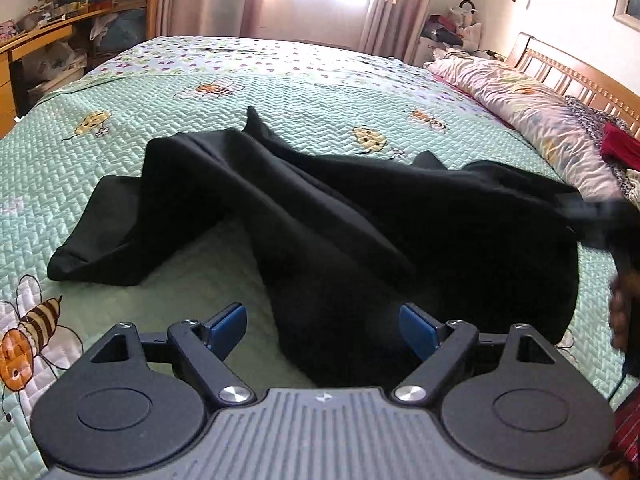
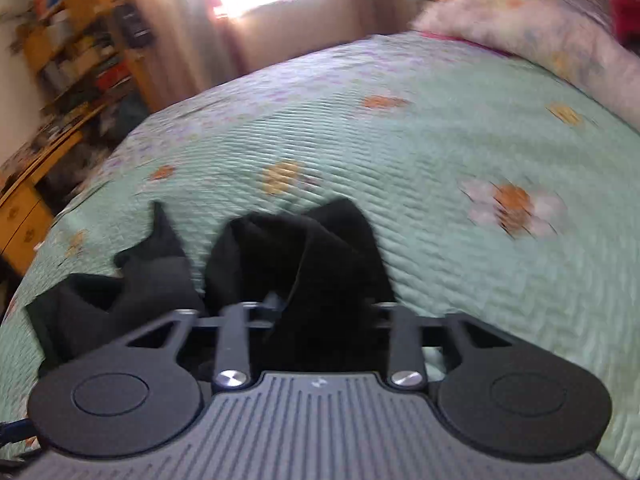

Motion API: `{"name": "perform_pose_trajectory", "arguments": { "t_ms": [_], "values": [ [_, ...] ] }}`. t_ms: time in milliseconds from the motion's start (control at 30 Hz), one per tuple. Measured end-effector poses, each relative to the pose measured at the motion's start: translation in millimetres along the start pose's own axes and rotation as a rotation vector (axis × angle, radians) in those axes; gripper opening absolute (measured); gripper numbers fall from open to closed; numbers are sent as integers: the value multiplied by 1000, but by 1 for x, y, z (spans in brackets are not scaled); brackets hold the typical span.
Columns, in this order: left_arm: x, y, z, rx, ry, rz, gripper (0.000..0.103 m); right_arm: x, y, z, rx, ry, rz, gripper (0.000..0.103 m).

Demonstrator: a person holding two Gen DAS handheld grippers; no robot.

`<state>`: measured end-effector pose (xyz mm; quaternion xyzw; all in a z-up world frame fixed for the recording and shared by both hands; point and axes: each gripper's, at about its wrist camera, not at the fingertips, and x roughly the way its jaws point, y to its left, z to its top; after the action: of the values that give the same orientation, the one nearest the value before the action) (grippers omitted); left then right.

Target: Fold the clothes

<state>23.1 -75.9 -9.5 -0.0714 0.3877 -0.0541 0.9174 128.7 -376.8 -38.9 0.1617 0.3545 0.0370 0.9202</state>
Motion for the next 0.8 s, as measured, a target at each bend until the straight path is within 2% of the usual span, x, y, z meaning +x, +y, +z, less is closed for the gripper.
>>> {"name": "perform_pose_trajectory", "arguments": {
  "t_ms": [67,400,500,533,633,733,800],
  "values": [
    [0,4,-1,-7,5,6,86,-11,-22,-19,70,-6,-19,15],
    [25,11,7,-83,22,0,88,-64,-126,-111,415,-38,-104,16],
    [35,16,14,-143,23,11,89,-69,-121,-113,461,-63,-71,19],
    [39,18,17,-162,22,24,90,-71,-120,-114,477,-72,-60,23],
    [55,26,27,-208,34,83,90,-77,-115,-115,519,-102,-25,27],
    [70,35,36,-258,47,91,91,-95,-107,-113,494,-161,6,32],
    [82,38,43,-276,52,135,92,-105,-102,-111,474,-196,17,34]
  ]
}}
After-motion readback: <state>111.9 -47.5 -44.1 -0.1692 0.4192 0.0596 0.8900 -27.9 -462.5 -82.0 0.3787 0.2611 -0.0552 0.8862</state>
